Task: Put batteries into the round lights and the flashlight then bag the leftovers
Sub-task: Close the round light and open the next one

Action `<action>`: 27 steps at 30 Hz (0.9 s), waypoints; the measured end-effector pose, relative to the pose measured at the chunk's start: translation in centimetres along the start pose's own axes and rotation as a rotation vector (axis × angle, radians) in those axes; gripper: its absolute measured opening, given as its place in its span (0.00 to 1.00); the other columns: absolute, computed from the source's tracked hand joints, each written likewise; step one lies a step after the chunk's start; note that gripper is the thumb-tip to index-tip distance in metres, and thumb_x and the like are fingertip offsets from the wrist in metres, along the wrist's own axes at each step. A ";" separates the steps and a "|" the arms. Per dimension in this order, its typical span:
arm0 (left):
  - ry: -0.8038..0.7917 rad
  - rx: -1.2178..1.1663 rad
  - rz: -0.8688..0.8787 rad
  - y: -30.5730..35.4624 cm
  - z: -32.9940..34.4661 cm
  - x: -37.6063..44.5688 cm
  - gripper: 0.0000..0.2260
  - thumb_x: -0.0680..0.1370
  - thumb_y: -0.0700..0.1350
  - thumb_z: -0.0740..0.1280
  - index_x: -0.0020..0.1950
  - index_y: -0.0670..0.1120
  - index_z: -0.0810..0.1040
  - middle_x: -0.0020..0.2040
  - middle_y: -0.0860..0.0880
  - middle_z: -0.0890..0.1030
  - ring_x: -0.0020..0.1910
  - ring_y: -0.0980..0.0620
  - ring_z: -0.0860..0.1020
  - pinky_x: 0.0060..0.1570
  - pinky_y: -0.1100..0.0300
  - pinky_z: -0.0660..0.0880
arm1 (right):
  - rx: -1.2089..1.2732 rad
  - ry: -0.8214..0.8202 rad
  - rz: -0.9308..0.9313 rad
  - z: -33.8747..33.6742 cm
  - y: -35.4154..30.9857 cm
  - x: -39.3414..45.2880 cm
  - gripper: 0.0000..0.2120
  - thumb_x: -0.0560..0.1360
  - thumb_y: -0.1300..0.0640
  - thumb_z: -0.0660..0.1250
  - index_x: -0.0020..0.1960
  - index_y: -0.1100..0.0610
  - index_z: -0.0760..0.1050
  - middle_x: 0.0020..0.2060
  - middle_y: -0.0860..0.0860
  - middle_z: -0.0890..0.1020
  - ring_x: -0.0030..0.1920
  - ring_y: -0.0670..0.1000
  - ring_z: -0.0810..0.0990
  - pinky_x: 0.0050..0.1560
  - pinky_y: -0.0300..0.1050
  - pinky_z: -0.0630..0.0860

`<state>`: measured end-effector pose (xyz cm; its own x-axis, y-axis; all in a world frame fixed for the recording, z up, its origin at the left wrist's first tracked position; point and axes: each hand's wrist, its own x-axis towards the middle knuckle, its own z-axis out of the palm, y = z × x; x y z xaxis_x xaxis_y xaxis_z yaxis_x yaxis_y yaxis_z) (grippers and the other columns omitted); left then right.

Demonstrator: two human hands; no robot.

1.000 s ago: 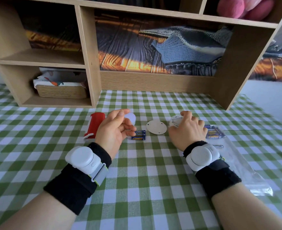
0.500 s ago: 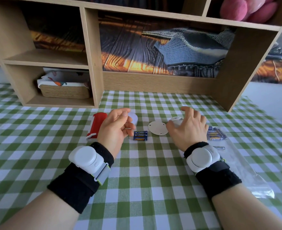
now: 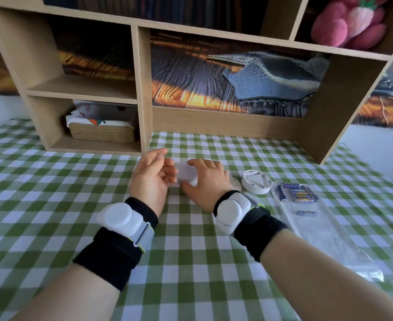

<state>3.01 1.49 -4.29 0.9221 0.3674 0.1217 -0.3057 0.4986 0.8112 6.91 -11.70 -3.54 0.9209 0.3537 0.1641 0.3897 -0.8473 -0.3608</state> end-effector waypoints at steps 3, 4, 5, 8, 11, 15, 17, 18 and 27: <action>-0.003 -0.003 -0.001 -0.1 0.0 -0.1 0.08 0.83 0.39 0.57 0.56 0.42 0.75 0.38 0.45 0.77 0.32 0.52 0.76 0.32 0.60 0.72 | -0.014 -0.007 0.054 0.6 -1.0 1.4 0.29 0.74 0.42 0.64 0.73 0.46 0.63 0.70 0.51 0.71 0.71 0.57 0.62 0.70 0.53 0.61; -0.010 -0.009 -0.005 -0.1 0.1 -0.2 0.08 0.83 0.38 0.57 0.57 0.42 0.74 0.39 0.44 0.76 0.32 0.51 0.76 0.33 0.60 0.72 | -0.026 -0.012 0.066 0.7 -1.1 1.6 0.29 0.74 0.42 0.64 0.73 0.46 0.63 0.69 0.52 0.72 0.70 0.57 0.63 0.69 0.53 0.62; -0.014 -0.018 -0.008 -0.2 0.0 -0.2 0.08 0.83 0.38 0.57 0.57 0.41 0.74 0.39 0.44 0.76 0.32 0.51 0.76 0.33 0.59 0.72 | -0.027 -0.019 0.069 0.9 -1.1 1.8 0.28 0.74 0.43 0.64 0.72 0.47 0.64 0.68 0.52 0.73 0.69 0.57 0.64 0.68 0.52 0.63; -0.018 -0.052 -0.020 -0.4 0.1 -0.3 0.08 0.82 0.37 0.58 0.59 0.42 0.73 0.41 0.42 0.76 0.33 0.49 0.76 0.32 0.59 0.72 | 0.051 0.003 0.041 1.0 -0.5 1.6 0.27 0.72 0.43 0.67 0.70 0.47 0.66 0.64 0.52 0.75 0.68 0.56 0.66 0.66 0.49 0.66; -0.038 -0.056 -0.020 -0.6 0.3 -0.5 0.12 0.78 0.39 0.65 0.61 0.45 0.73 0.43 0.42 0.77 0.34 0.48 0.77 0.32 0.57 0.72 | 0.176 0.037 0.020 0.5 0.0 0.5 0.30 0.72 0.46 0.70 0.70 0.48 0.65 0.65 0.52 0.72 0.65 0.54 0.70 0.62 0.45 0.70; -0.064 0.177 0.000 -1.2 0.5 -0.7 0.17 0.73 0.44 0.68 0.62 0.49 0.74 0.47 0.44 0.78 0.38 0.49 0.77 0.36 0.56 0.72 | 0.320 0.127 -0.034 -0.6 1.3 -1.4 0.31 0.72 0.51 0.72 0.70 0.49 0.63 0.65 0.50 0.69 0.58 0.52 0.75 0.53 0.44 0.76; -0.087 0.344 0.029 -1.3 0.4 -0.9 0.16 0.73 0.47 0.70 0.61 0.54 0.76 0.52 0.47 0.79 0.43 0.50 0.78 0.42 0.56 0.73 | 0.327 0.172 -0.096 -1.2 2.1 -2.2 0.30 0.72 0.51 0.73 0.70 0.47 0.64 0.64 0.49 0.70 0.58 0.50 0.75 0.53 0.46 0.78; -0.104 0.420 0.043 -1.4 0.5 -1.1 0.15 0.75 0.47 0.70 0.62 0.55 0.76 0.55 0.48 0.79 0.46 0.52 0.78 0.46 0.57 0.74 | 0.332 0.177 -0.117 -1.5 2.4 -2.5 0.31 0.71 0.51 0.73 0.70 0.47 0.64 0.64 0.48 0.71 0.59 0.49 0.74 0.54 0.44 0.76; -0.310 0.573 -0.092 -2.0 1.0 -2.0 0.35 0.65 0.65 0.71 0.69 0.51 0.75 0.62 0.53 0.82 0.62 0.56 0.78 0.65 0.50 0.74 | 0.416 0.221 -0.242 -1.5 3.8 -4.5 0.34 0.69 0.49 0.76 0.70 0.47 0.65 0.60 0.40 0.73 0.63 0.42 0.72 0.61 0.36 0.72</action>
<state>1.98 -1.03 -5.61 0.9902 0.0570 0.1276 -0.1271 -0.0113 0.9918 4.27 -17.11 -4.25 0.7973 0.3894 0.4612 0.6036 -0.5073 -0.6151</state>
